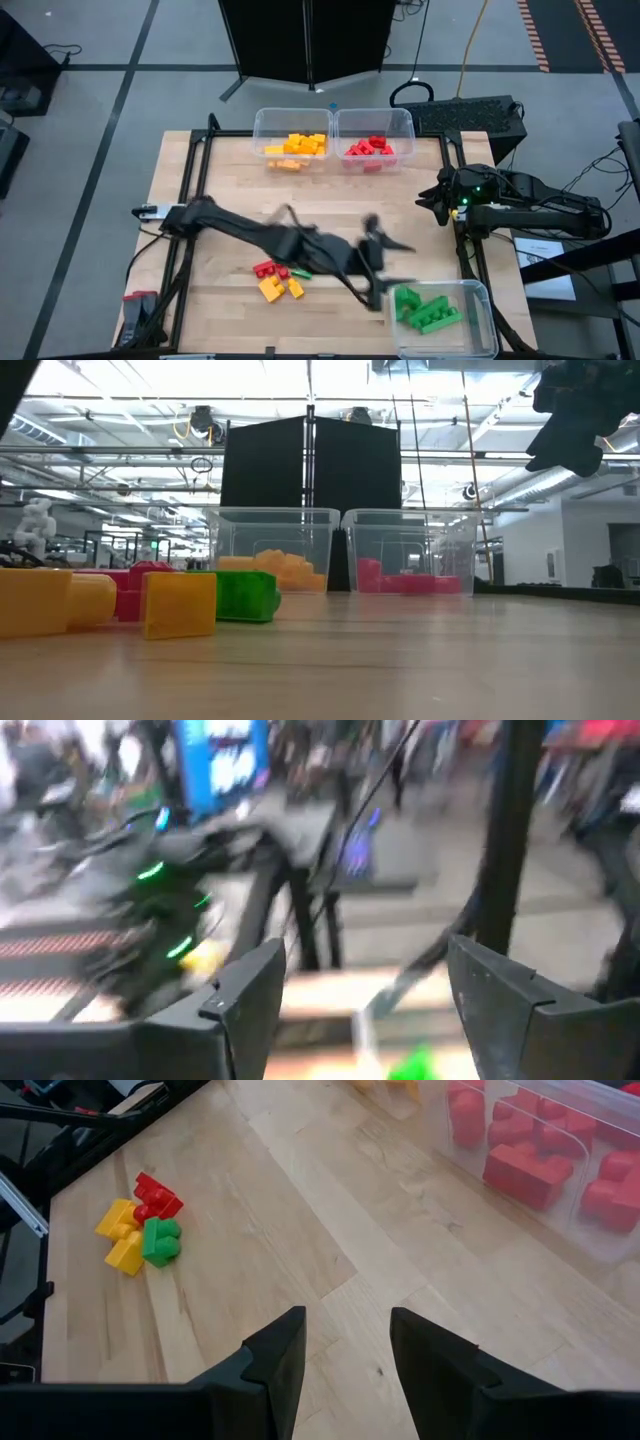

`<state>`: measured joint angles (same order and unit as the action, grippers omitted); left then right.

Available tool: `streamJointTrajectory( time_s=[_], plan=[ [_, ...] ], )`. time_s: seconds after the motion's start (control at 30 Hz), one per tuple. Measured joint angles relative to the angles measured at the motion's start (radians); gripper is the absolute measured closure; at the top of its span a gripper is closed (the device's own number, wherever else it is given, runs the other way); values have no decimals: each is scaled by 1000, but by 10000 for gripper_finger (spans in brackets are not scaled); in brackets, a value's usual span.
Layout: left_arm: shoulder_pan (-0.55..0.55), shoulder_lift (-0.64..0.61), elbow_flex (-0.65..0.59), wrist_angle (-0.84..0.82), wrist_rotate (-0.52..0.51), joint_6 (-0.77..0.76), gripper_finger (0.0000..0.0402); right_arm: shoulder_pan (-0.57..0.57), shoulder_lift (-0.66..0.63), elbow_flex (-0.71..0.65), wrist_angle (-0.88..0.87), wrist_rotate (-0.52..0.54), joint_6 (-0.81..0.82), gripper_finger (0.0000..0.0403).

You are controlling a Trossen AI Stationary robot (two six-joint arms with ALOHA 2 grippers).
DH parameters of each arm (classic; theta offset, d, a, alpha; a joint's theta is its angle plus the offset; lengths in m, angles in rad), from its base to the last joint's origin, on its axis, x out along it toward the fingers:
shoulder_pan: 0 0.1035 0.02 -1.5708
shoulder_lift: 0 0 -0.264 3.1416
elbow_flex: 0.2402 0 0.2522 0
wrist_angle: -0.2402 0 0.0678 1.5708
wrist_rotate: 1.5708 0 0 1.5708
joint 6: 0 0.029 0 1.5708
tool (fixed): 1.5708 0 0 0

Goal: Sort blocks
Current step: Put the green game piece into the bottom right transparent bin

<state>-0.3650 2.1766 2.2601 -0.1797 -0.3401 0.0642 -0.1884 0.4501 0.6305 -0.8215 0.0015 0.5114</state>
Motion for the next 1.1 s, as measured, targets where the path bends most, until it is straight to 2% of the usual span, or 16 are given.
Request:
streamJointTrajectory(
  time_s=[0.13, 0.27, 0.33, 0.4, 0.53, 0.73, 0.93, 1.1],
  plan=[
    [-35, -93, -7, -419, -57, -60, 161, 0, 0, 0, 0, 1, -13, 259],
    [-75, -129, -9, -805, -64, -258, 160, 0, 0, 0, 0, 1, -36, 259],
    [-93, -134, -18, -944, -73, -372, 160, 0, 0, 0, 0, 1, -47, 259],
    [-118, -124, -68, -1009, -70, -436, 160, 0, 0, 0, 1, 1, -57, 259],
    [-157, -115, -228, -988, -45, -468, 160, 0, 0, 0, 1, 1, -70, 259],
    [-167, -112, -462, -843, 23, -504, 160, 0, 0, 0, 1, 1, -71, 259],
    [-141, -120, -605, -773, 38, -481, 160, 0, 0, 0, 1, 2, -71, 259],
    [-89, -119, -666, -725, 144, -438, 160, 0, 0, 0, 1, 2, -63, 259]
  ],
)
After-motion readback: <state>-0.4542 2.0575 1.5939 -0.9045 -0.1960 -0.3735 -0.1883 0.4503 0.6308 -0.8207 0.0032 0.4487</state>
